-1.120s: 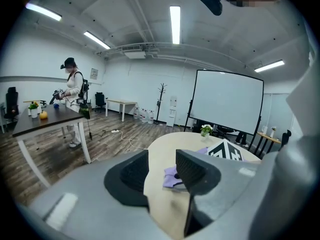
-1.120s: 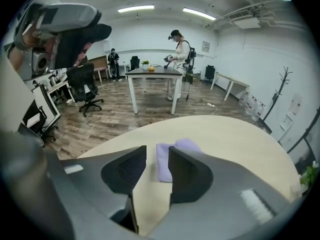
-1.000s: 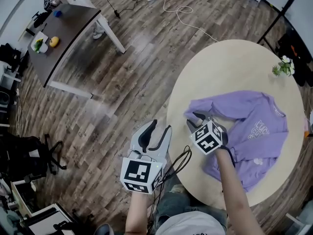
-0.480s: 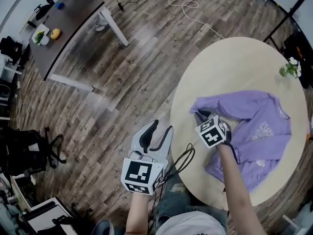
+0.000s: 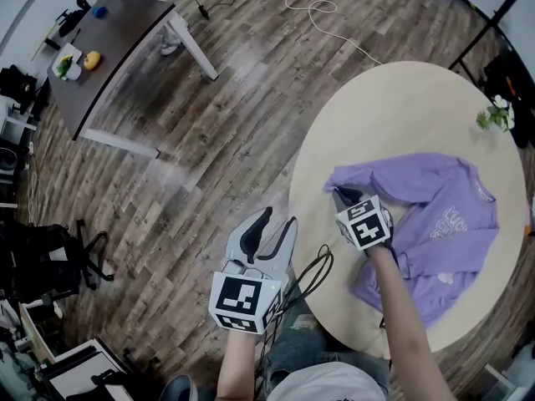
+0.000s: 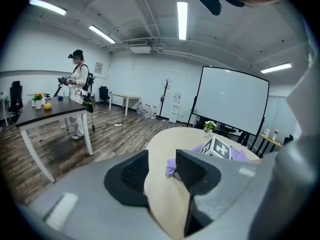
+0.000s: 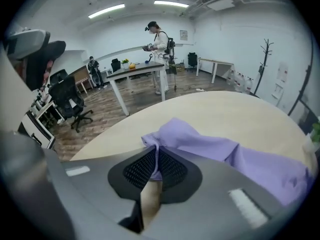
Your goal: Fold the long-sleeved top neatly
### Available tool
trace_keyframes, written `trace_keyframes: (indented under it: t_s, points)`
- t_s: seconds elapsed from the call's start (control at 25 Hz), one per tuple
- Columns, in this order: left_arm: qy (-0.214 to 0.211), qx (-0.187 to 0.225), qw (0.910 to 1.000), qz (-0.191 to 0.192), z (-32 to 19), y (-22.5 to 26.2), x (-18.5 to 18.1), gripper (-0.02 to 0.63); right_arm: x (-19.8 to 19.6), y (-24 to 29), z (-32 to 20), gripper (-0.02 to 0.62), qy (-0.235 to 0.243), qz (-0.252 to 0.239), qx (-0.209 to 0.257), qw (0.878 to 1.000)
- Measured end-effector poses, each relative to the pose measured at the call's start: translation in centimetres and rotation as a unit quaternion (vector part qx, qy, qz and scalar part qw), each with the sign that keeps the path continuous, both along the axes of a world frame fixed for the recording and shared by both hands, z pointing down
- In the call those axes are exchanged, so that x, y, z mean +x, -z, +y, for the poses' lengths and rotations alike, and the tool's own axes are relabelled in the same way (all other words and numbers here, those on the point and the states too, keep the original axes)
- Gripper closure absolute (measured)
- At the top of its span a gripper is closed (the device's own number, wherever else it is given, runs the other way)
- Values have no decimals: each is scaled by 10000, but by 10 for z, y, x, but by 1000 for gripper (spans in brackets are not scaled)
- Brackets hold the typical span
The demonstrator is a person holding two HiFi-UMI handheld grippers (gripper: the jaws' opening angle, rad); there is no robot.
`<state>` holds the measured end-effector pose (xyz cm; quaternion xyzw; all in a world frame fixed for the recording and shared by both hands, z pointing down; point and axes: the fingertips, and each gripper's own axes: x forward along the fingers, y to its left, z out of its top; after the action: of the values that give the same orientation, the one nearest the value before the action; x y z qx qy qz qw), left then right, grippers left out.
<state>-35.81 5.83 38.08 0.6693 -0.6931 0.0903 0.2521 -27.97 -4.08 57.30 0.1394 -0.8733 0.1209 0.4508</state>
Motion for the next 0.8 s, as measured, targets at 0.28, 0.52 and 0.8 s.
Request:
trace_keyframes:
  t_s: [0.28,0.52,0.8]
  points:
    - [-81,31,10000,-22,-4,-1,5,432,9,27,-9,551,-466,-494,83,9977]
    - [-348,144,9993,-11,-18,10,20,432,33,91,-28,551,-1154,-1239,269,9852]
    - [-944,281,9951,22,-43,21,61,432,88,155,-53,551,-2030,-1843,689,9592]
